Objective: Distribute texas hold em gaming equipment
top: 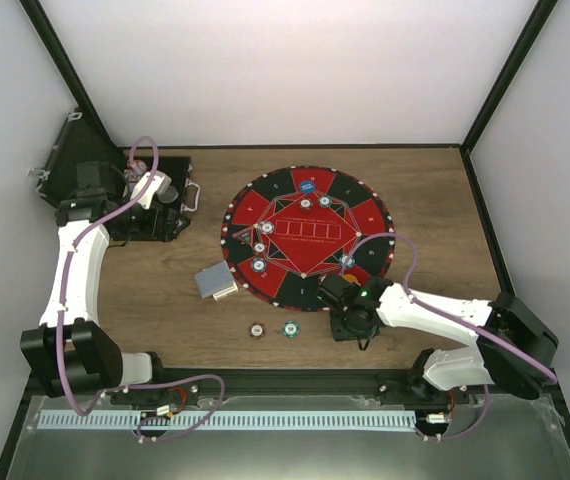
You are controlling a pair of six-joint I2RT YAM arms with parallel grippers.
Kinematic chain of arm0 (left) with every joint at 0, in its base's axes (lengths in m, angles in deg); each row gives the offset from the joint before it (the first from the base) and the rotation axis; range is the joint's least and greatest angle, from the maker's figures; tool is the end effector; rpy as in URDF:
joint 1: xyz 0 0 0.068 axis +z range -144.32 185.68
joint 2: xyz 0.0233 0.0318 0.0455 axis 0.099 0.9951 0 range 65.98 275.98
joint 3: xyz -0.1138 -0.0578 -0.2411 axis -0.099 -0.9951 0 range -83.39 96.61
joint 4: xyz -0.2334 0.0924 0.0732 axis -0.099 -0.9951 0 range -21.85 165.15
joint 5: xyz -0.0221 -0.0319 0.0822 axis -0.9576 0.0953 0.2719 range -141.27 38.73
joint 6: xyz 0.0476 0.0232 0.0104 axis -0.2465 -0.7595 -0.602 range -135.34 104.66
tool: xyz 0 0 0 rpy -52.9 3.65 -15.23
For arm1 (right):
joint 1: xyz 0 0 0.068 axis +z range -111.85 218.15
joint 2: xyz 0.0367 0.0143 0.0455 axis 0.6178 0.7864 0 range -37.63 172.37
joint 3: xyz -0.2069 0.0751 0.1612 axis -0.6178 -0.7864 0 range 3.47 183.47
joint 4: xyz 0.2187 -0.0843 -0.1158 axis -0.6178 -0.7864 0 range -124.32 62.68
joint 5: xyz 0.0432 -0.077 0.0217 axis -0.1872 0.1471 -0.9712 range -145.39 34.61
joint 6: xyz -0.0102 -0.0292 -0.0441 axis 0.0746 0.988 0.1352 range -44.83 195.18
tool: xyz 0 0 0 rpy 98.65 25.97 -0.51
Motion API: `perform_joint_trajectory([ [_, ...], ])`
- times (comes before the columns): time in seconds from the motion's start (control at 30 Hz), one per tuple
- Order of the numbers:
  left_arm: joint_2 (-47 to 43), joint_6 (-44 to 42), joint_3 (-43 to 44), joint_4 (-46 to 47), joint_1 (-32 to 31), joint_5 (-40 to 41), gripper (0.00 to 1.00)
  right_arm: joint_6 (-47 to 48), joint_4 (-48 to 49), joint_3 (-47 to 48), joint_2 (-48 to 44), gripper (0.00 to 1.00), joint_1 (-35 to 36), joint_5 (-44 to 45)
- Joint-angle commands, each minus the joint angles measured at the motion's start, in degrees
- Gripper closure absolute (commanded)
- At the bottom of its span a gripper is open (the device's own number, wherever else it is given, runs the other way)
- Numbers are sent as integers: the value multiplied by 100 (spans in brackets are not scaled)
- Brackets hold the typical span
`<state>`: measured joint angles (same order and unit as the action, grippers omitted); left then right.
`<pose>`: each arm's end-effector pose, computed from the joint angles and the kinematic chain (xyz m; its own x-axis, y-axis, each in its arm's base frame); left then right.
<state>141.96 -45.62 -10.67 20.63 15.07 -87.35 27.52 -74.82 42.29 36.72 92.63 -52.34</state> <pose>0.2589 0.0216 0.3286 -0.6311 0.3088 -0.7116 0.5745 0.8025 -0.1613 0.1155 0.1588 0.1655 -0.9864 -0.1114 -0.1209 -0.1186 0.9915 0.0542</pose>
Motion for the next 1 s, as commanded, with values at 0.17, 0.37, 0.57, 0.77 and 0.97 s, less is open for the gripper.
perform_joint_trajectory([
  [0.17,-124,-87,-4,51,25,-36,0,-69,-144,230,-121,76,38,115],
  [0.37,-99,-92,-4,54,28,-62,0,-4,-631,796,-278,79,37,293],
  [0.57,-115,-91,12,48,27,-49,0,308,-996,1671,-58,83,1,690],
  [0.77,-88,-94,35,34,28,-40,0,1429,-800,3074,670,83,-1025,1077],
  [0.97,26,-22,34,60,24,-132,0,2650,-150,4615,2045,83,-2331,1093],
])
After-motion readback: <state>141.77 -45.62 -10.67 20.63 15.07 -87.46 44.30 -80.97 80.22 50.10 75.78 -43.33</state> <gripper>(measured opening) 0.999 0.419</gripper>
